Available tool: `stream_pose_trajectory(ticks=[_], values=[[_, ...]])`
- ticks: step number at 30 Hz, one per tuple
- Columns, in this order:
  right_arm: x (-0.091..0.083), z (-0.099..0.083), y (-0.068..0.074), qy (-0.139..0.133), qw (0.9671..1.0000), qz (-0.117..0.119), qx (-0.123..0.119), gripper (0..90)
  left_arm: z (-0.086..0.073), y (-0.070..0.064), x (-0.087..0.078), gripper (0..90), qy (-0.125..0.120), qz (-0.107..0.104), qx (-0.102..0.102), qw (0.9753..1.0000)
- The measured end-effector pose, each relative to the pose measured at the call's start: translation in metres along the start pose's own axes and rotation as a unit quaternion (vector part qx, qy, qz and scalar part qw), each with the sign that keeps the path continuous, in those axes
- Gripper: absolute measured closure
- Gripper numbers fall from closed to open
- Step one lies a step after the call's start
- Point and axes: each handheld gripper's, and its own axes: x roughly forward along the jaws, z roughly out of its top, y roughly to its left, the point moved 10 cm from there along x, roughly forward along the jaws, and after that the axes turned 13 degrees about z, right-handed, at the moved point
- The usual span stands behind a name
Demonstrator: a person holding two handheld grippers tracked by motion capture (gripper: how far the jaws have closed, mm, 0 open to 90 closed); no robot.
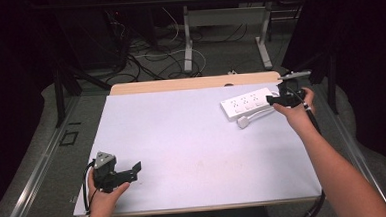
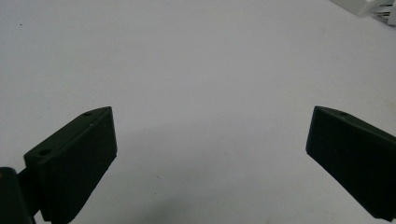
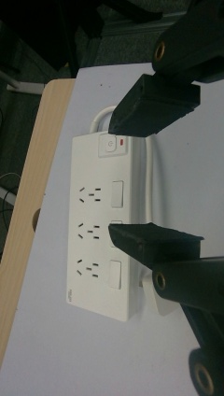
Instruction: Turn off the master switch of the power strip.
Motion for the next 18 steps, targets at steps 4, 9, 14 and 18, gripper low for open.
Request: stream_pose_trajectory(ticks=[4, 9, 14, 18], values=[[0.003, 0.006, -0.002, -0.002, 1.0000, -0.002, 0.000, 45.0, 0.000, 0.000, 0.000, 1.8, 0.001, 0.001, 0.000, 1.0000], [0.011, 0.011, -0.008, 0.002, 0.9999, -0.005, 0.012, 48.0, 0.000, 0.001, 0.001, 1.8, 0.001, 0.001, 0.000, 1.0000], [0.020, 0.012, -0.018, 0.010, 0.9993, -0.005, 0.036, 55.1, 0.000, 0.002, 0.000, 1.8, -0.001, 0.004, -0.003, 1.0000], [0.028, 0.011, -0.027, 0.021, 0.9988, -0.009, 0.043, 61.1, -0.001, 0.003, -0.001, 1.8, 0.000, 0.006, -0.005, 1.0000]])
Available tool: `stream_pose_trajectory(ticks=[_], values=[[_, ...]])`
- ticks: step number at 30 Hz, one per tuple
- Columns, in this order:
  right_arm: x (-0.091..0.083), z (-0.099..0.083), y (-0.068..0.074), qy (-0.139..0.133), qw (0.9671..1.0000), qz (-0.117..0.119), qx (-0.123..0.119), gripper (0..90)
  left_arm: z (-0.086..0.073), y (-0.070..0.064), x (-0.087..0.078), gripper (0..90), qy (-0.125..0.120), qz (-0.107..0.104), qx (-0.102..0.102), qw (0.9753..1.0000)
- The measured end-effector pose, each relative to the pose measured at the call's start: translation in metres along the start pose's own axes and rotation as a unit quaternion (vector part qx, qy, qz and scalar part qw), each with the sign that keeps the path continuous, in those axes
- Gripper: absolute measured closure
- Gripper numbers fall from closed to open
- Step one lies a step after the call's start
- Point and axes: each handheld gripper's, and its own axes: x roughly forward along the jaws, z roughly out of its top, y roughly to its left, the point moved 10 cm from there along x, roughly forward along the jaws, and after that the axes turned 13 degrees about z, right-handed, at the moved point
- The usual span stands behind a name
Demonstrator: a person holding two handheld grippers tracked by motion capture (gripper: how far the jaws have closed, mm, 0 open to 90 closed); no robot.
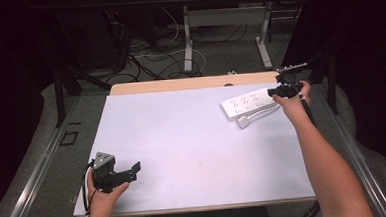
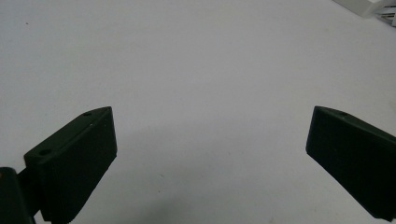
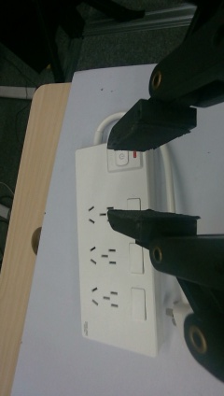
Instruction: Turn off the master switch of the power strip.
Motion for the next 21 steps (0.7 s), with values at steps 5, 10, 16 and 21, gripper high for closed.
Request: stream_pose_trajectory(ticks=[5, 10, 16, 21], values=[[0.006, 0.001, -0.008, 0.001, 0.9999, 0.008, 0.012, 70.9, 0.000, 0.003, 0.000, 1.8, 0.000, 0.004, -0.004, 1.0000], [0.018, -0.005, -0.021, 0.018, 0.9996, 0.003, 0.022, 79.6, -0.001, 0.004, 0.000, 2.1, 0.000, 0.007, -0.007, 1.0000], [0.026, -0.007, -0.023, 0.024, 0.9993, 0.008, 0.027, 88.6, -0.002, 0.004, 0.001, 2.4, 0.002, 0.009, -0.007, 0.9999], [0.034, -0.009, -0.026, 0.026, 0.9990, 0.007, 0.036, 90.0, -0.002, 0.006, 0.001, 2.4, 0.001, 0.014, -0.008, 0.9999]])
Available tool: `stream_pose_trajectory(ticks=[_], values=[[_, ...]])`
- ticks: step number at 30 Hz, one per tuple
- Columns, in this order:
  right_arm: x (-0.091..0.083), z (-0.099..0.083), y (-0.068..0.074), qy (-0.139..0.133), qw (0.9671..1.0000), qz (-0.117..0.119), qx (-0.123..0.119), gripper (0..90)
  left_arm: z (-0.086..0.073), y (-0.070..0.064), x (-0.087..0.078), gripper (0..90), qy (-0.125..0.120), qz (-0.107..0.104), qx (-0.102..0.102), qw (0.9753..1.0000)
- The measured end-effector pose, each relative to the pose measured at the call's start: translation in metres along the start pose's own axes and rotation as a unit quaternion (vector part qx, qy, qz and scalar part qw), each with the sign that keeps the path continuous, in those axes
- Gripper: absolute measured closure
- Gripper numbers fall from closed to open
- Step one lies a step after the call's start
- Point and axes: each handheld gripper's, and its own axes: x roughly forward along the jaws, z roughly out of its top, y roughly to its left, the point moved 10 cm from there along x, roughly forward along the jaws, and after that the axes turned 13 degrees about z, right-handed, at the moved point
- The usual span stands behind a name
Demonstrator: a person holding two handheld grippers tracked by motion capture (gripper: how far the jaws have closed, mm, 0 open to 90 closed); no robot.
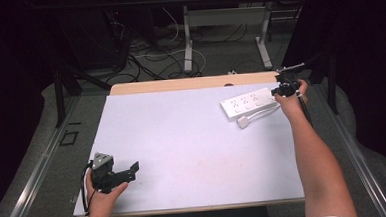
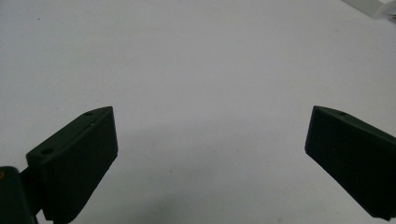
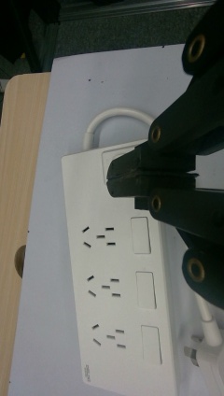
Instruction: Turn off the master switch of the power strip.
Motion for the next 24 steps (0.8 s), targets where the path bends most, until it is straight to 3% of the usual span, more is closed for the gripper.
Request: stream_pose_trajectory(ticks=[10, 12, 24], values=[[0.014, -0.005, -0.003, 0.010, 0.9999, -0.003, -0.005, 90.0, -0.003, 0.006, -0.004, 2.7, 0.000, 0.009, -0.008, 0.9999], [0.017, -0.005, -0.005, 0.013, 0.9999, -0.005, 0.003, 90.0, -0.003, 0.007, -0.005, 2.8, -0.003, 0.010, -0.011, 0.9999], [0.029, -0.006, -0.008, 0.010, 0.9999, -0.007, 0.003, 90.0, -0.008, 0.010, -0.010, 2.9, -0.001, 0.016, -0.017, 0.9997]])
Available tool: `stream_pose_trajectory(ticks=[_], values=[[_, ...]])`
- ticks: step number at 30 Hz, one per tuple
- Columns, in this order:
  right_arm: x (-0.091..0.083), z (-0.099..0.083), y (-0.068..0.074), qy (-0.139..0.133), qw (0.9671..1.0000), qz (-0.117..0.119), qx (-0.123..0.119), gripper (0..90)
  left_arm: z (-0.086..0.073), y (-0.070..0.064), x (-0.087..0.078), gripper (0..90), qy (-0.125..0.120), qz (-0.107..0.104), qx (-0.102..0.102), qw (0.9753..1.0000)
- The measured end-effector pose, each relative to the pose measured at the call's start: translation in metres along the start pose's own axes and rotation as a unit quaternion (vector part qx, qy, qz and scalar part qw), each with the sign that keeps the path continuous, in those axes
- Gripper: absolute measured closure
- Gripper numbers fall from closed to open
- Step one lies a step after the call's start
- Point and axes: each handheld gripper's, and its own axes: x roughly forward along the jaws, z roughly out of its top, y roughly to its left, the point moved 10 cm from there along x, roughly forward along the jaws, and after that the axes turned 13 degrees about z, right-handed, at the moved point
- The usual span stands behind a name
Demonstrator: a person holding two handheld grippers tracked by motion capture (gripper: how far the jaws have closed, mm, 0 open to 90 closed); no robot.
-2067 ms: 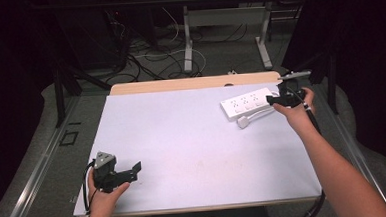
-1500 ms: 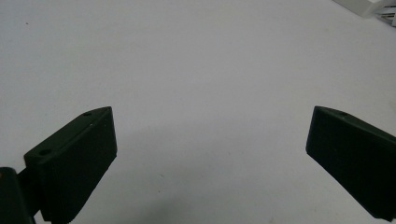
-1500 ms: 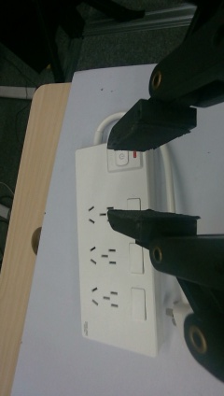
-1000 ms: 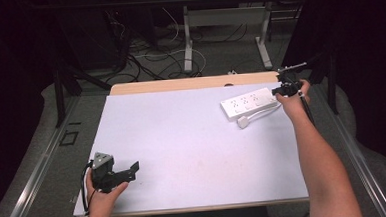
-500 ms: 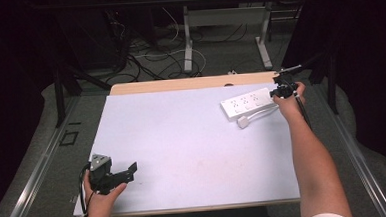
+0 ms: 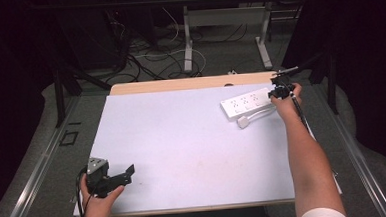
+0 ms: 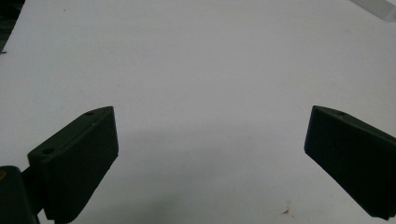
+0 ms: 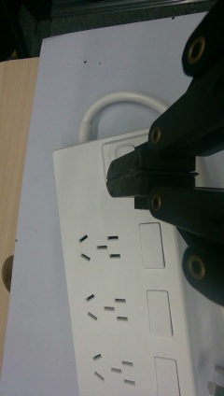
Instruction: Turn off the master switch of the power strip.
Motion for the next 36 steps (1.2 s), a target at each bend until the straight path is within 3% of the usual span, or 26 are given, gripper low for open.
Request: stream_pose_trajectory(ticks=[4, 20, 26, 28, 36], values=[[0.004, -0.003, -0.004, 0.009, 0.9999, -0.006, -0.002, 90.0, -0.001, 0.000, 0.000, 2.9, 0.001, 0.002, 0.001, 1.0000], [0.014, -0.004, -0.015, 0.000, 0.9999, -0.017, 0.000, 90.0, -0.003, 0.001, 0.000, 3.4, 0.003, 0.008, 0.000, 1.0000], [0.016, -0.004, -0.019, -0.006, 0.9998, -0.019, 0.006, 90.0, -0.003, 0.002, -0.001, 3.6, 0.002, 0.009, 0.000, 1.0000], [0.017, -0.004, -0.019, -0.008, 0.9995, -0.020, 0.022, 90.0, -0.003, 0.003, -0.001, 3.7, 0.001, 0.009, -0.002, 1.0000], [0.020, -0.004, -0.018, -0.008, 0.9994, -0.035, 0.004, 90.0, -0.003, 0.002, 0.000, 3.8, 0.003, 0.008, 0.000, 1.0000]])
